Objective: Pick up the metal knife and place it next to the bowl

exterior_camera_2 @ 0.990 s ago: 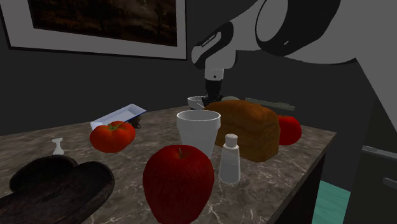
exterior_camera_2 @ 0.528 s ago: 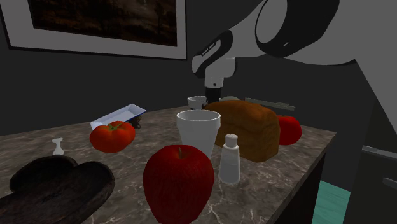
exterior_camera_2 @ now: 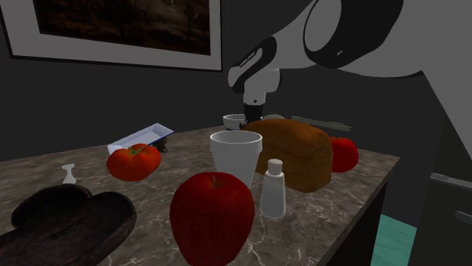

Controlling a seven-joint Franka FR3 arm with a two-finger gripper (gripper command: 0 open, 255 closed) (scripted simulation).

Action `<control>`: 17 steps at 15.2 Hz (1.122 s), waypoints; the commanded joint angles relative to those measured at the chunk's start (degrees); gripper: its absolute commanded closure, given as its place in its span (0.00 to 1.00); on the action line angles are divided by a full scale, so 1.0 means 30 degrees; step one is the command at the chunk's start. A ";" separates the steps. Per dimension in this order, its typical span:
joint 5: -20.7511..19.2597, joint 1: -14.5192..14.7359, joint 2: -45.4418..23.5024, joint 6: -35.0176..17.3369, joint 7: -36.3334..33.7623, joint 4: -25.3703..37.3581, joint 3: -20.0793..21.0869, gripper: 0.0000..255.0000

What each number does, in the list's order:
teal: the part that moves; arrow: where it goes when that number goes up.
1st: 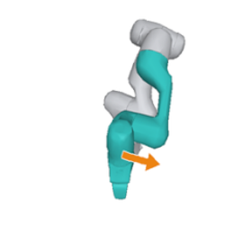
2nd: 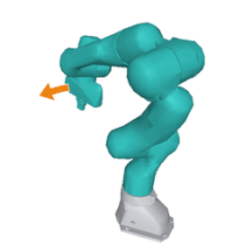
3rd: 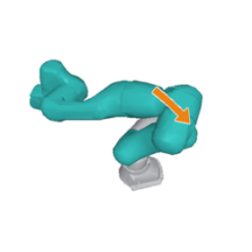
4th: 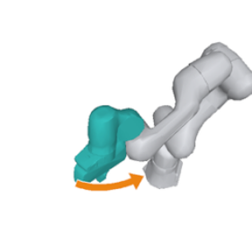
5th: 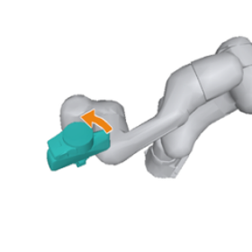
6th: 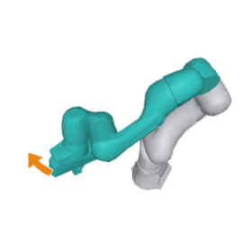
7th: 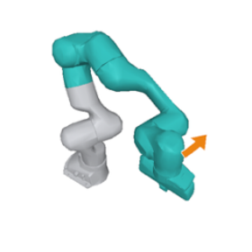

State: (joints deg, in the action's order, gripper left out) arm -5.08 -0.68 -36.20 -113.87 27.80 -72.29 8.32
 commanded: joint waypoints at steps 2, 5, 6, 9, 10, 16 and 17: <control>0.0000 -0.0006 -0.0006 0.0000 0.0004 -0.0009 -0.0003 0.00; -0.0001 -0.0003 -0.0001 -0.0002 0.0000 -0.0016 -0.0003 0.00; 0.0030 -0.0005 0.0210 0.0503 0.0020 0.0280 0.0016 0.00; 0.0100 0.0010 0.0656 0.2002 0.0076 0.1338 0.0057 0.00; 0.0100 0.0010 0.0656 0.2002 0.0076 0.1338 0.0057 0.00; 0.0100 0.0010 0.0656 0.2002 0.0076 0.1338 0.0057 0.00; 0.0100 0.0010 0.0656 0.2002 0.0076 0.1338 0.0057 0.00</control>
